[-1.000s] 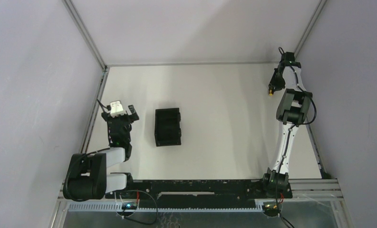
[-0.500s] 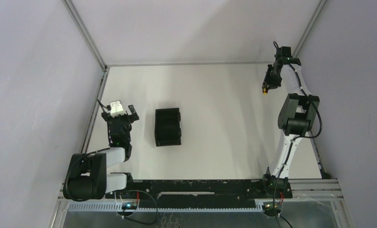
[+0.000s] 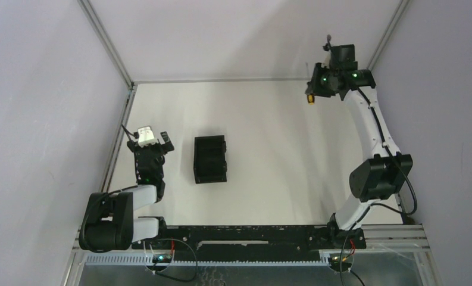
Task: Put the screwdriver in the bin
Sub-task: Pick up the screwdriver from the center of the board, then place the screwdriver in the bin.
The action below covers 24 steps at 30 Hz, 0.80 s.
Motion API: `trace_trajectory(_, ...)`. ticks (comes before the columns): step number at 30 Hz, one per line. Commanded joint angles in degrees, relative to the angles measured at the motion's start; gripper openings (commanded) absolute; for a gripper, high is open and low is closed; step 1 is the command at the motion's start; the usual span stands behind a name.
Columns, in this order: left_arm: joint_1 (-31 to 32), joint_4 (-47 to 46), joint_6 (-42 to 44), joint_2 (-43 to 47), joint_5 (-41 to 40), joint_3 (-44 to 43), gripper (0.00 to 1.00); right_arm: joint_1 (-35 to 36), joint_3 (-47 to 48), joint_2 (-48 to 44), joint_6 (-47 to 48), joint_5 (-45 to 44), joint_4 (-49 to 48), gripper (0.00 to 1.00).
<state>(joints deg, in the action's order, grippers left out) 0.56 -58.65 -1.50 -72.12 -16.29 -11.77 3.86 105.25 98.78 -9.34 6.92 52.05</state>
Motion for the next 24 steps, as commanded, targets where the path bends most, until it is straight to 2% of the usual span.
trace_trajectory(1, -0.38, -2.0, 0.71, 0.02, 0.11, 0.78, 0.98, 5.75, -0.51, -5.74, -2.85, 3.24, -2.23, 0.0)
trace_trajectory(6, -0.38, -2.08, 0.71, -0.04, 0.1, 0.74, 0.98, 15.35, -5.03, -9.64, -7.61, 3.59, -8.47, 0.0)
trace_trajectory(11, -0.38, -2.03, 0.71, -0.04, 0.07, 0.78, 0.98, 26.32, -11.59, -10.89, -11.53, -0.05, -17.04, 0.0)
trace_trajectory(18, -0.38, -2.07, 0.71, -0.04, 0.12, 0.77, 0.98, 40.68, -13.05, -4.47, -13.56, -6.62, -22.33, 0.0)
trace_trajectory(24, -0.38, -2.07, 0.71, 0.0, 0.11, 0.77, 0.98, 47.6, -12.83, 2.94, -14.93, -10.25, -25.51, 0.0)
